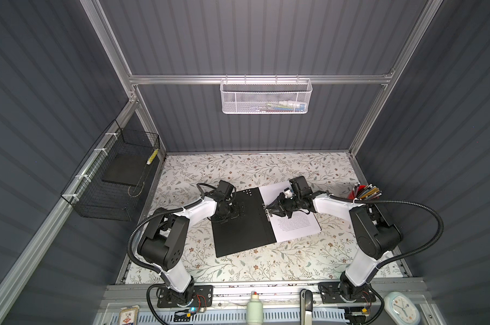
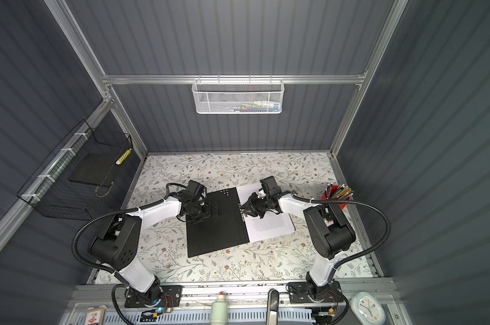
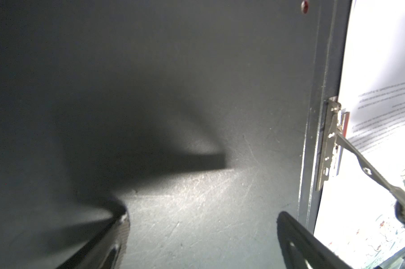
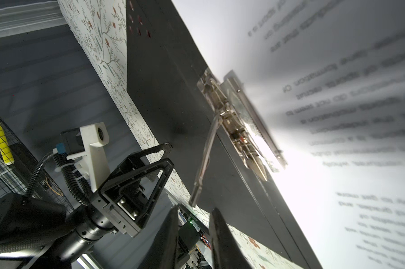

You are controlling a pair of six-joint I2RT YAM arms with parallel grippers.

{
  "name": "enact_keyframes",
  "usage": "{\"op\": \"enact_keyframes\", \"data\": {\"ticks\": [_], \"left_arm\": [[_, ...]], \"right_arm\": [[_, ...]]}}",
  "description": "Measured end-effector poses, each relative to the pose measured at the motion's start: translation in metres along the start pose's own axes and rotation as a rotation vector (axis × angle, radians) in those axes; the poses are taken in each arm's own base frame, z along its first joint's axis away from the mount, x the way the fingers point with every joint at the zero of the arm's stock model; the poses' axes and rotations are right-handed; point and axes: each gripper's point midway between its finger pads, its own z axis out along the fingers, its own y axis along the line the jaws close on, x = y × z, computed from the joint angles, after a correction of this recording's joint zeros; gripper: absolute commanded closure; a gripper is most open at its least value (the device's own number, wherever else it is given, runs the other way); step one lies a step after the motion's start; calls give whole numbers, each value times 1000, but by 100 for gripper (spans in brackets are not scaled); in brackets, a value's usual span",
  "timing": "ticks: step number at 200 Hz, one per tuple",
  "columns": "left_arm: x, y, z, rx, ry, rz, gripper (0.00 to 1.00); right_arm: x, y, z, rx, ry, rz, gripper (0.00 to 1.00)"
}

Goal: Put the files into the folder

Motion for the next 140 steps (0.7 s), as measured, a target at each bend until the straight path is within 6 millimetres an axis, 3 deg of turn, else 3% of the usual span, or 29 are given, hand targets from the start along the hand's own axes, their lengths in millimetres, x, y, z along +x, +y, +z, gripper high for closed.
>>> {"op": "enact_keyframes", "data": {"ticks": [140], "left_arm": [[0,0,0,5,-8,2,0]], "right_arm": [[-3,-6,8,4,13,36,85]]}}
